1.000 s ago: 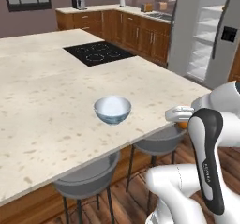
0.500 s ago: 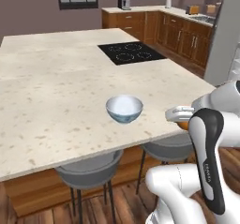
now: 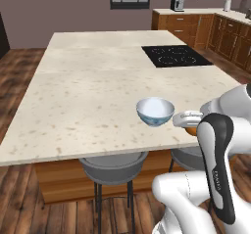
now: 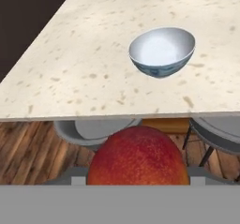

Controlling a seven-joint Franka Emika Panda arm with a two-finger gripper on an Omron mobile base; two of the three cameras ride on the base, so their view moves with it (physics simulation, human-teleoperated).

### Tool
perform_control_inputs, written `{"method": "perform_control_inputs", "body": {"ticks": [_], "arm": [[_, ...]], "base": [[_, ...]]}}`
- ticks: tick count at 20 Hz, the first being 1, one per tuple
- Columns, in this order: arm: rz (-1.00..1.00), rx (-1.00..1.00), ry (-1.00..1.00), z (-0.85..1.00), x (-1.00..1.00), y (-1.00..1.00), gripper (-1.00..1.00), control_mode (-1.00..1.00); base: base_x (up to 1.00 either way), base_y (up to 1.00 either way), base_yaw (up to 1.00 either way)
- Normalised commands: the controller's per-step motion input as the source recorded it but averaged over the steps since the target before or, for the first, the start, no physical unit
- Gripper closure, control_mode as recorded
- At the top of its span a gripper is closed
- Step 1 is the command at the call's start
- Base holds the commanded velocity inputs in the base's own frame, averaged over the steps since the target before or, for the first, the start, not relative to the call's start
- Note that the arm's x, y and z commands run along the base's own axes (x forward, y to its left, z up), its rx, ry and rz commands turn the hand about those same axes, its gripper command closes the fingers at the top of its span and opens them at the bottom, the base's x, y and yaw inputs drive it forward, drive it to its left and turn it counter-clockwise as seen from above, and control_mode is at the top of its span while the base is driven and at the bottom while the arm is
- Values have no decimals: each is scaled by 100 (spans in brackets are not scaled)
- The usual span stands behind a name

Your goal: Retrieve the tangerine and mango from the fridge and place them into the bowl on the dining table.

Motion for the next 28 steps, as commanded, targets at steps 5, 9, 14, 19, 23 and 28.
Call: {"method": "perform_control_inputs", "body": {"ticks": [5, 9, 14, 19, 23, 28], "arm": [[0, 0, 0, 0, 0, 0, 100, 100], [0, 0, 0, 0, 0, 0, 100, 100], [15, 0, 3, 0, 10, -12, 100, -100], [1, -3, 7, 0, 34, -20, 100, -100], [-3, -6, 9, 0, 41, -4, 100, -100], [-11, -4, 4, 0, 44, -14, 100, -100]], "base": [[18, -13, 35], [8, -8, 30], [1, -2, 5], [0, 0, 0], [0, 0, 0], [0, 0, 0]]}}
